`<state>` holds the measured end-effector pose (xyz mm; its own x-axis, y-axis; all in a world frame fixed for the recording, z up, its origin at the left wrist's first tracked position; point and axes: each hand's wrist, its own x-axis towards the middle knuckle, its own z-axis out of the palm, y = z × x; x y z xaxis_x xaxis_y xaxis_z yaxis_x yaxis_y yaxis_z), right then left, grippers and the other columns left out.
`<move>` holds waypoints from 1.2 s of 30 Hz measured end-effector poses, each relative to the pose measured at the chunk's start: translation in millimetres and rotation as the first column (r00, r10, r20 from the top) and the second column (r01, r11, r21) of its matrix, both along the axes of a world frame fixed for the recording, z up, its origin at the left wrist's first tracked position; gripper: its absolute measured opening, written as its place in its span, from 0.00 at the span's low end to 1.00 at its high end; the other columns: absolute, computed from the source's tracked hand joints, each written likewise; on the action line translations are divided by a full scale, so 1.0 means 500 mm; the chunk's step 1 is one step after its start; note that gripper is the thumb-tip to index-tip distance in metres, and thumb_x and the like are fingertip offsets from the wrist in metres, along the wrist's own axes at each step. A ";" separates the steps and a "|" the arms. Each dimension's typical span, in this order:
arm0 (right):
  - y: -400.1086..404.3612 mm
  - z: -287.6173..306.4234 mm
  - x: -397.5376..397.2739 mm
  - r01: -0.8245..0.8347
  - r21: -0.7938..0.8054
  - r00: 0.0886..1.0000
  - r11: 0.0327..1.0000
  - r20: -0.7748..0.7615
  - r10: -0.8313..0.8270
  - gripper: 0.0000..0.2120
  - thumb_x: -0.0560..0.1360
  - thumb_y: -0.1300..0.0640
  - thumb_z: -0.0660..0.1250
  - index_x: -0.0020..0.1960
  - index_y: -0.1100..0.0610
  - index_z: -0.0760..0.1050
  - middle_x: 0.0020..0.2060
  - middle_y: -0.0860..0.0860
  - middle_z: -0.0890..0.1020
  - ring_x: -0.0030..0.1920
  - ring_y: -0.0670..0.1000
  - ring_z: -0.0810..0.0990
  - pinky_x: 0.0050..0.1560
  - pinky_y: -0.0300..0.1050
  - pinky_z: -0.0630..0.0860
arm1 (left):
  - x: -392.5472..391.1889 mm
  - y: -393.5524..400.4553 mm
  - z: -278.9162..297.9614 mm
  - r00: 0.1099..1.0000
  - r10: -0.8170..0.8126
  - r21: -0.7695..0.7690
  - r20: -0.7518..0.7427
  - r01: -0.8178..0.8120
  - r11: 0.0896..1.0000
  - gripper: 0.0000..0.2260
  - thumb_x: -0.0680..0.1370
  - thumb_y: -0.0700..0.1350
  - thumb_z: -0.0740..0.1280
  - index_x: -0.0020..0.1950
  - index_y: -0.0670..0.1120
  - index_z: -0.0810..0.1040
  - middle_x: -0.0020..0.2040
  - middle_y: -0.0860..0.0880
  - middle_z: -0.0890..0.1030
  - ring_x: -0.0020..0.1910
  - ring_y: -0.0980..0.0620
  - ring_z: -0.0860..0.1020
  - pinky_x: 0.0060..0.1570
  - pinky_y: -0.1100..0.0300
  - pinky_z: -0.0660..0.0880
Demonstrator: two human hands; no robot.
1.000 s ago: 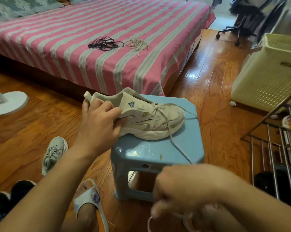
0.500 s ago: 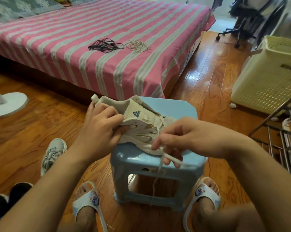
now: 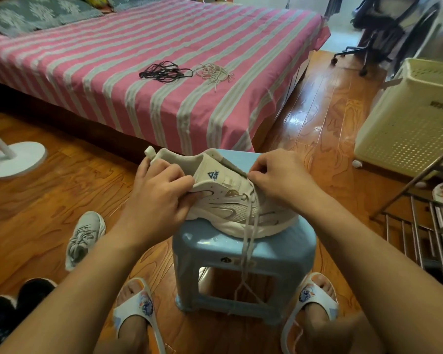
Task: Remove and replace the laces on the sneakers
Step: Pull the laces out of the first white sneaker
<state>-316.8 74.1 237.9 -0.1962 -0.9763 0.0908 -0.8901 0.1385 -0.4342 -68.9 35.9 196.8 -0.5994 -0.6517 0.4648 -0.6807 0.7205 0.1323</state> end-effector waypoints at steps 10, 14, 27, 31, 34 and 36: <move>0.025 -0.008 -0.028 0.090 -0.061 0.966 0.994 0.248 -0.072 0.08 0.77 0.54 0.69 0.44 0.56 0.84 0.37 0.50 0.84 0.38 0.46 0.79 0.41 0.41 0.75 | -0.009 0.004 0.005 1.000 -0.008 0.007 0.011 0.008 1.000 0.07 0.79 0.53 0.66 0.46 0.51 0.80 0.43 0.56 0.74 0.50 0.49 0.70 0.68 0.35 0.63; -0.013 -0.014 -0.006 0.029 0.057 0.991 0.998 0.130 -0.037 0.08 0.75 0.49 0.73 0.44 0.53 0.85 0.39 0.46 0.84 0.44 0.48 0.81 0.47 0.46 0.76 | -0.009 0.005 0.006 1.000 0.005 0.010 0.009 -0.005 1.000 0.07 0.78 0.53 0.67 0.45 0.51 0.79 0.42 0.55 0.74 0.50 0.48 0.70 0.67 0.34 0.64; 0.012 -0.009 -0.046 0.115 0.138 0.858 0.984 0.484 -0.169 0.11 0.78 0.56 0.70 0.43 0.63 0.82 0.33 0.56 0.81 0.35 0.51 0.81 0.46 0.56 0.81 | -0.021 0.010 0.008 0.995 0.084 -0.006 0.051 -0.084 0.996 0.11 0.79 0.57 0.62 0.43 0.52 0.78 0.40 0.55 0.74 0.50 0.46 0.73 0.68 0.36 0.64; -0.001 -0.010 -0.012 0.059 0.116 0.976 0.992 0.204 -0.082 0.07 0.75 0.53 0.73 0.41 0.55 0.86 0.35 0.48 0.84 0.39 0.47 0.80 0.37 0.42 0.73 | -0.022 0.010 0.007 0.996 0.079 0.008 0.036 -0.079 0.997 0.11 0.78 0.56 0.62 0.44 0.52 0.78 0.40 0.56 0.74 0.50 0.47 0.72 0.69 0.36 0.63; -0.009 -0.009 -0.005 0.086 0.095 0.988 0.992 0.120 -0.097 0.05 0.75 0.56 0.72 0.42 0.54 0.86 0.37 0.47 0.84 0.43 0.48 0.80 0.42 0.42 0.72 | -0.021 0.012 0.007 0.994 0.092 0.015 0.055 -0.093 0.996 0.12 0.78 0.57 0.61 0.44 0.52 0.79 0.41 0.55 0.74 0.50 0.47 0.72 0.69 0.37 0.62; -0.011 -0.008 -0.009 0.110 0.097 0.973 0.989 0.192 -0.127 0.06 0.75 0.57 0.72 0.41 0.56 0.85 0.35 0.49 0.84 0.39 0.48 0.79 0.40 0.43 0.74 | -0.021 0.012 0.008 0.992 0.103 0.010 0.069 -0.104 0.995 0.11 0.78 0.56 0.62 0.44 0.53 0.79 0.41 0.55 0.74 0.50 0.46 0.72 0.69 0.38 0.63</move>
